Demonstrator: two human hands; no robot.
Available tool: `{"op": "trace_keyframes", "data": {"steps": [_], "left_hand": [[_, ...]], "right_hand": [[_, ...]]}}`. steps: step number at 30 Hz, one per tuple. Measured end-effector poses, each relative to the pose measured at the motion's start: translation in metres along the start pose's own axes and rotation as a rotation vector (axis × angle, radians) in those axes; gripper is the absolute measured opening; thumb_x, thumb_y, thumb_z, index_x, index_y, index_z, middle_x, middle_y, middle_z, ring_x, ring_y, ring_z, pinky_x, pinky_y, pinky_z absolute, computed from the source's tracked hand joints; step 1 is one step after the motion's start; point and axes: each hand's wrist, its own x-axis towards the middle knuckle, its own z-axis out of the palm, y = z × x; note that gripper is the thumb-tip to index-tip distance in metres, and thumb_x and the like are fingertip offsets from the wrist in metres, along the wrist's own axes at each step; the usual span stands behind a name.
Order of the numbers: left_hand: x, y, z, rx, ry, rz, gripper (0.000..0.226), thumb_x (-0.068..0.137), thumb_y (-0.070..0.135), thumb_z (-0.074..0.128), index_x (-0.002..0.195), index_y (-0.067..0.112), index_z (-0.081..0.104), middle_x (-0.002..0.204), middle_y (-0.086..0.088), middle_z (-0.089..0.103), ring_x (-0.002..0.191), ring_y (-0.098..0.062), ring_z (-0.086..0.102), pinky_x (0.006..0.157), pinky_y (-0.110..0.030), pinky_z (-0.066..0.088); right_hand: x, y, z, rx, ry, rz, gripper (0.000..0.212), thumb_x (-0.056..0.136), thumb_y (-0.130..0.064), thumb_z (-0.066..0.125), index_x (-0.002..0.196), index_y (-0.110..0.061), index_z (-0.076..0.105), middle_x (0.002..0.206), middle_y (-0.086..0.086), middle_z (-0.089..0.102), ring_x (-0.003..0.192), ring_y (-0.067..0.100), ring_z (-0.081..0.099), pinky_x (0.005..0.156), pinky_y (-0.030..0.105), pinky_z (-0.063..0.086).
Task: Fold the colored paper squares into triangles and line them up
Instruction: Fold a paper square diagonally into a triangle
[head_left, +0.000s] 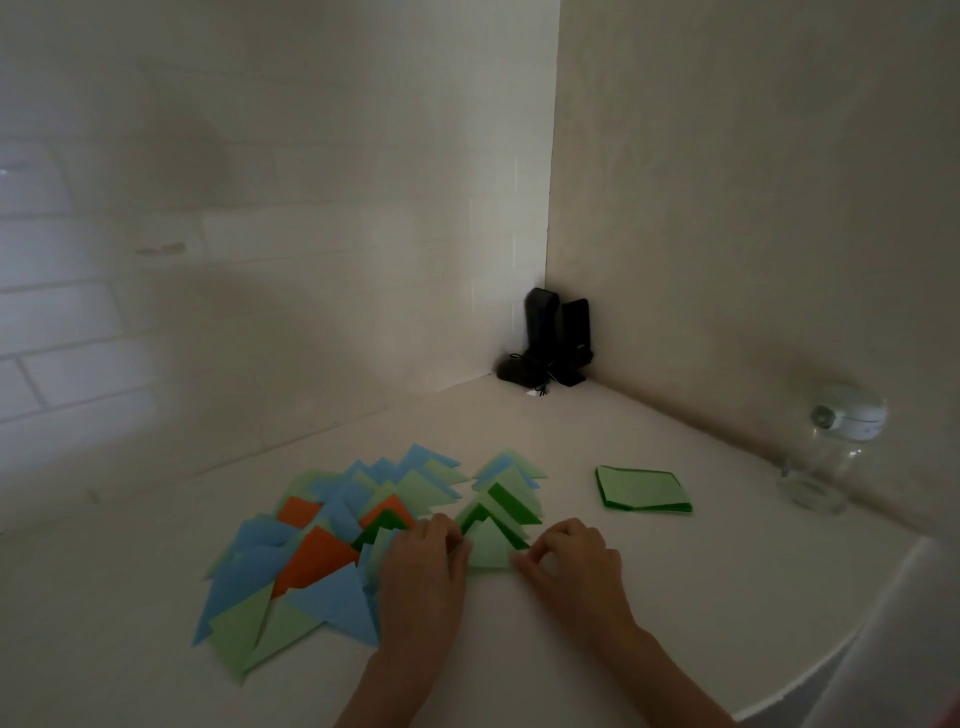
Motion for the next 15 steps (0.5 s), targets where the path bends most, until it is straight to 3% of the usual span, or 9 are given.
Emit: {"op": "trace_keyframes", "data": {"steps": [6,9,12,15], "left_hand": [[0.005,-0.001,0.013,0.004,0.005,0.08,0.025,0.07,0.0,0.073,0.082,0.019,0.061,0.084,0.0,0.053,0.076,-0.019,0.049,0.061,-0.039,0.046],[0.004,-0.003,0.021,0.013,0.01,0.111,0.029,0.066,-0.007,0.073,0.081,0.017,0.068,0.081,0.0,0.055,0.075,-0.02,0.05,0.059,-0.039,0.047],[0.002,-0.005,0.026,0.018,0.02,0.111,0.028,0.066,-0.008,0.074,0.076,0.017,0.07,0.078,0.001,0.055,0.073,-0.02,0.05,0.057,-0.037,0.046],[0.002,-0.008,0.027,0.021,0.022,0.123,0.027,0.067,-0.008,0.075,0.075,0.018,0.07,0.078,0.001,0.055,0.071,-0.02,0.05,0.057,-0.036,0.045]], "right_hand": [[0.002,-0.001,0.001,-0.022,-0.003,0.028,0.018,0.079,-0.055,0.058,0.076,-0.038,0.053,0.098,-0.016,0.046,0.1,0.006,0.044,0.086,0.028,0.029],[0.009,0.007,-0.003,0.117,0.028,-0.008,0.017,0.079,-0.047,0.065,0.076,-0.036,0.052,0.091,-0.015,0.049,0.088,0.005,0.05,0.081,0.025,0.038],[0.024,0.035,-0.019,0.1,0.207,-0.07,0.015,0.077,-0.033,0.072,0.082,-0.03,0.059,0.088,-0.012,0.053,0.081,0.009,0.054,0.075,0.029,0.045],[0.042,0.069,-0.042,-0.065,0.319,-0.007,0.023,0.074,-0.027,0.075,0.095,-0.024,0.066,0.101,-0.003,0.059,0.098,0.021,0.057,0.082,0.037,0.042]]}}
